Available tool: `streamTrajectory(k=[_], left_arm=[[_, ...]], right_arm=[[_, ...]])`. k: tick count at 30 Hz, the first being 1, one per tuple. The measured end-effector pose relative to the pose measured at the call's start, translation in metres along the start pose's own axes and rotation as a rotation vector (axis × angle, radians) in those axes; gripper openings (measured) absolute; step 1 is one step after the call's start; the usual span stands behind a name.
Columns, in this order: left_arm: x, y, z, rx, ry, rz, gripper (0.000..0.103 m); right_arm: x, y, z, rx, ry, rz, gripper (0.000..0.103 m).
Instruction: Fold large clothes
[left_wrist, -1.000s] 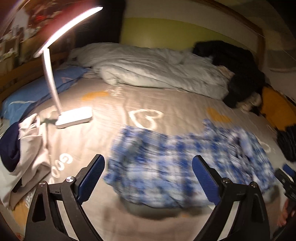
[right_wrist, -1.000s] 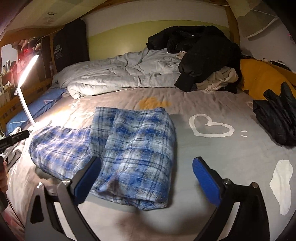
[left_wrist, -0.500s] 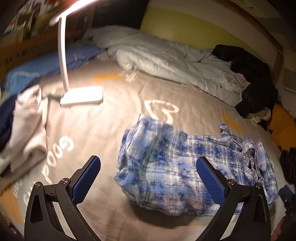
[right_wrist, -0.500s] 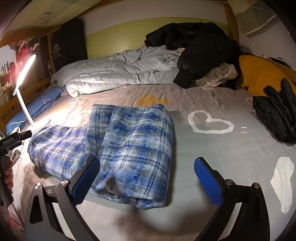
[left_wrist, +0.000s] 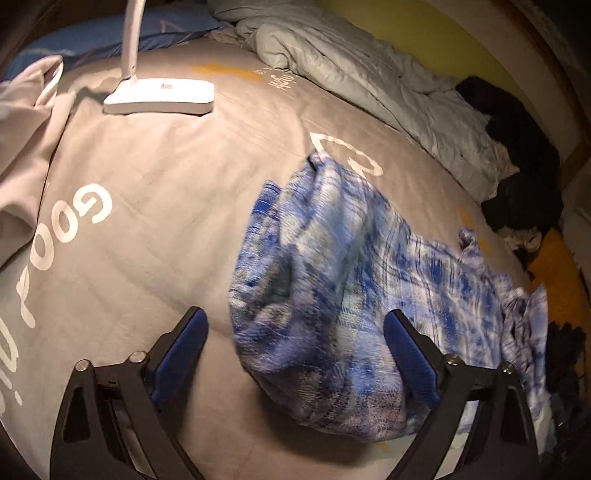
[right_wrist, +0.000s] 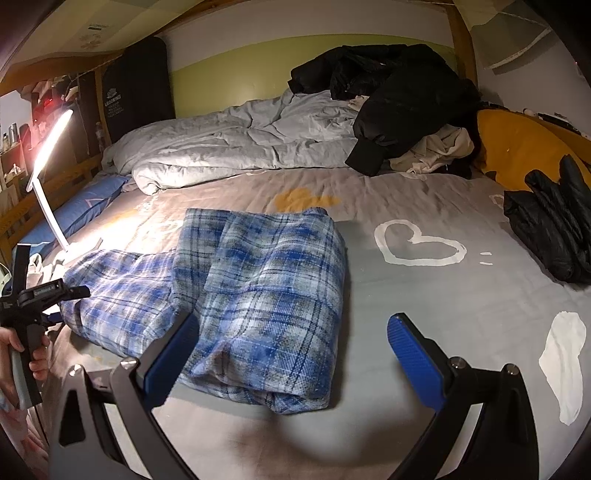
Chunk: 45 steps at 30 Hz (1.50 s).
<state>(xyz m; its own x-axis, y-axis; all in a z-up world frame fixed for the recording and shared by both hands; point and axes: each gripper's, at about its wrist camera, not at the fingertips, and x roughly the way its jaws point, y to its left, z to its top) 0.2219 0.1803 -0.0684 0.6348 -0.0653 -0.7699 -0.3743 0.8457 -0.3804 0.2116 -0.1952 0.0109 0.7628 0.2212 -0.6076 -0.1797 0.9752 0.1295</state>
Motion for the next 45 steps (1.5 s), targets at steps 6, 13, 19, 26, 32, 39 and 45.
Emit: streamTrajectory(k=[6, 13, 19, 26, 32, 39, 45], left_arm=[[-0.001, -0.005, 0.003, 0.013, 0.012, -0.062, 0.019], [-0.049, -0.048, 0.005, 0.209, -0.189, -0.075, 0.014], [-0.105, -0.098, 0.005, 0.298, -0.313, -0.207, 0.012], [-0.141, -0.193, -0.009, 0.465, -0.322, -0.390, 0.011], [-0.110, -0.264, -0.025, 0.549, -0.254, -0.333, 0.011], [-0.059, -0.295, -0.062, 0.584, -0.072, -0.420, 0.011], [-0.032, -0.289, -0.090, 0.609, 0.013, -0.422, 0.026]], right_arm=[[0.001, -0.006, 0.000, 0.016, 0.010, -0.017, 0.102], [0.004, -0.011, 0.000, 0.031, 0.021, -0.028, 0.102], [0.001, -0.013, 0.004, 0.040, 0.011, -0.036, 0.102], [-0.007, -0.024, 0.012, 0.089, -0.009, -0.061, 0.102], [-0.021, -0.059, 0.025, 0.204, -0.034, -0.096, 0.102], [-0.029, -0.084, 0.032, 0.266, -0.045, -0.130, 0.102], [-0.032, -0.091, 0.036, 0.277, -0.057, -0.132, 0.102]])
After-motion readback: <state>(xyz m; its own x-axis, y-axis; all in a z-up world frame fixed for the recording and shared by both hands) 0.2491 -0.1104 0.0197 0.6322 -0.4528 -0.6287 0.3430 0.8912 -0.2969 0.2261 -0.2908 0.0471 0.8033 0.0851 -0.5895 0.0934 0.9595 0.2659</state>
